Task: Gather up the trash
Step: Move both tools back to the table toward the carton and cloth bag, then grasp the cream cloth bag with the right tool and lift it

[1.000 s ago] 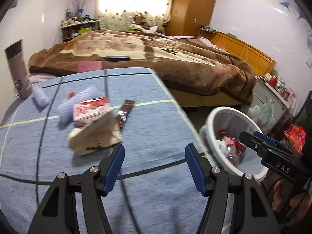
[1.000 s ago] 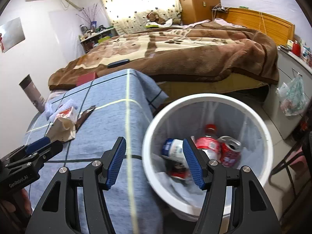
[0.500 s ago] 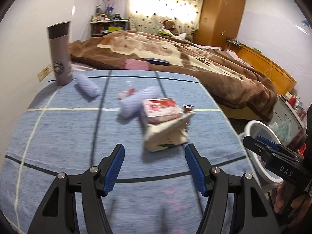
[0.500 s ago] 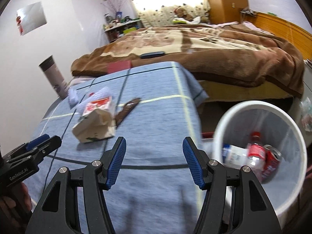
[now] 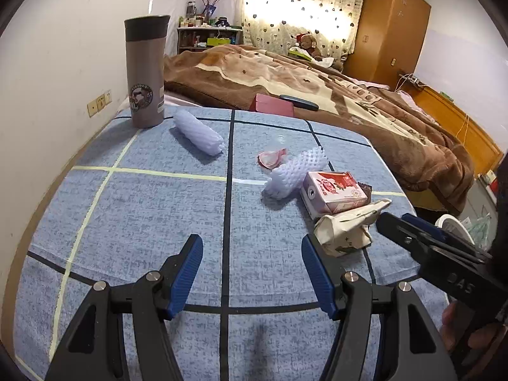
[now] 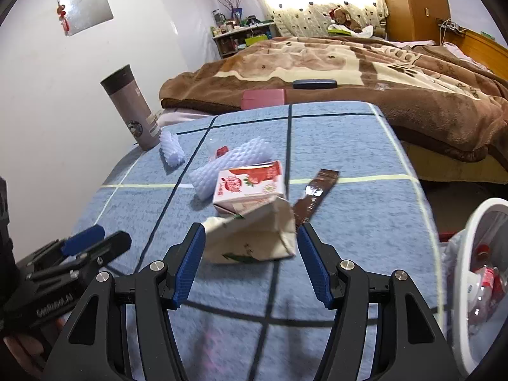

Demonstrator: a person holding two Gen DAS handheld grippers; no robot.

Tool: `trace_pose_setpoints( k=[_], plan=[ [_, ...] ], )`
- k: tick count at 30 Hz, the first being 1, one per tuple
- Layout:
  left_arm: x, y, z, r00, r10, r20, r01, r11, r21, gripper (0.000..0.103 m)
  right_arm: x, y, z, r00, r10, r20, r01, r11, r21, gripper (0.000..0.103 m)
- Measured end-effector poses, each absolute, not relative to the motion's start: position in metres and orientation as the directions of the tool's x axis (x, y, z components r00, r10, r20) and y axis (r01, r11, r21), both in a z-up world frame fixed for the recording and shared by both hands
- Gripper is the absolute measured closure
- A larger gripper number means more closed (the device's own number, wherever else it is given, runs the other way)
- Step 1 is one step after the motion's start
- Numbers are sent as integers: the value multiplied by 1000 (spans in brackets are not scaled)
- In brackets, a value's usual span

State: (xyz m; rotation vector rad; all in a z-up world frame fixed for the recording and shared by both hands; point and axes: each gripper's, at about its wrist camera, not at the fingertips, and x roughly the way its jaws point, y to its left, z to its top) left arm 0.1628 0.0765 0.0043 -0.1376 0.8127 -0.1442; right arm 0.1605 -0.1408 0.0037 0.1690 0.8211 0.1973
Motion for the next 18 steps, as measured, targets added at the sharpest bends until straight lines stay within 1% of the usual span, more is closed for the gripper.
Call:
trace_pose_setpoints(
  k=[1,4,8,9,10,11,15,18],
  plan=[
    [165,78,4,676,-186,-713,73,980,-186,36,163,-140,3,663,234,-711,-100,969,226,41],
    [168,77,3,677,-164,-717,67,985,-162,36,173,-135,-4,648,225,-728,-78,970,230,41],
    [175,78,1,663,-185,-725,75,980,-182,36,182,-135,-12,622,198,-758,-32,973,228,41],
    [177,77,2,665,-174,-726,73,983,-169,36,183,-137,-15,614,193,-766,-16,972,233,44],
    [178,75,3,667,-170,-725,79,984,-159,36,183,-138,-16,608,194,-770,-8,971,238,50],
    [180,73,3,666,-175,-725,84,984,-160,36,182,-141,-17,605,199,-771,-2,968,249,66],
    [188,64,6,662,-193,-724,115,981,-156,36,179,-153,-17,595,235,-768,17,952,304,77],
    [194,55,6,655,-218,-723,147,976,-161,35,174,-159,-15,596,253,-762,10,947,322,81]
  ],
)
